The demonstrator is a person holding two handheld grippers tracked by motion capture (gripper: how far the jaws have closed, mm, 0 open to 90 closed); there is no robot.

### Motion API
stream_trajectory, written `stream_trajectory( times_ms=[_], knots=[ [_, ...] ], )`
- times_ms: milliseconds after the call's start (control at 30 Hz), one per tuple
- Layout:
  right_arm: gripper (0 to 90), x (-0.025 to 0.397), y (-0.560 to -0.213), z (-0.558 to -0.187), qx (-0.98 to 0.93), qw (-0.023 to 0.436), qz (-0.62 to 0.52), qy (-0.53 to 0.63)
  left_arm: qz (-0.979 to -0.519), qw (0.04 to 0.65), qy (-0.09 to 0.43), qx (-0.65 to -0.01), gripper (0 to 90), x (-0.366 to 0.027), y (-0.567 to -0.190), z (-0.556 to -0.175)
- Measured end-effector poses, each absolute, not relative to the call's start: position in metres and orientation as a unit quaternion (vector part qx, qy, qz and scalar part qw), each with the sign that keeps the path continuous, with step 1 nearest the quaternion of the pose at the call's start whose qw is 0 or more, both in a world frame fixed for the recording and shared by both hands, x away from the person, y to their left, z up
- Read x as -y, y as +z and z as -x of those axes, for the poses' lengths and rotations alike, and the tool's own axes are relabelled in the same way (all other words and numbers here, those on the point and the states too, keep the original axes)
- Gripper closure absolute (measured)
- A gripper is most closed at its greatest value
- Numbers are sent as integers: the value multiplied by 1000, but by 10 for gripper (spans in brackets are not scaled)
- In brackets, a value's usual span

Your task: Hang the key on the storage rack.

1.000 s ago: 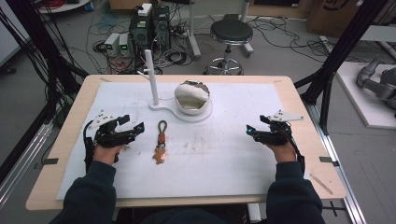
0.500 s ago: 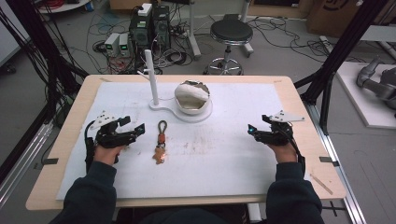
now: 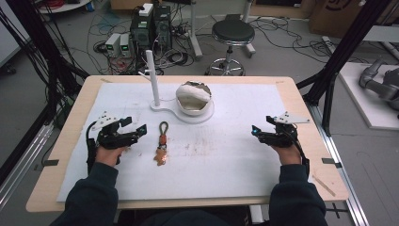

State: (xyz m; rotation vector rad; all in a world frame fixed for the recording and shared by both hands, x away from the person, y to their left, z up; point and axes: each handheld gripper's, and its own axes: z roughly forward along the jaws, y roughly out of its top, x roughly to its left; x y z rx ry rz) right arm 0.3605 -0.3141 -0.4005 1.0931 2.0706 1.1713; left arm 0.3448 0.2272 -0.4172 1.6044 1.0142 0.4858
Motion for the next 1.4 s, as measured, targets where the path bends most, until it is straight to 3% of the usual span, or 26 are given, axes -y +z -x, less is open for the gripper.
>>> stream_trajectory(
  times_ms=[533,800,1167,1267,1400],
  knots=[
    [270,316,-404,-360,-767,268,-408,418,-729,500,163,-439,222,-189,-427,-351],
    [272,312,-410,-360,-778,259,-398,411,-746,451,152,-467,403,-169,-435,-351],
    [275,311,-411,-357,-782,258,-396,406,-772,382,179,-475,448,-141,-449,-361],
    [276,308,-409,-353,-784,263,-391,404,-785,383,175,-454,587,-137,-448,-358],
    [277,307,-408,-351,-783,268,-389,405,-783,394,156,-455,690,-139,-448,-358]
  ],
)
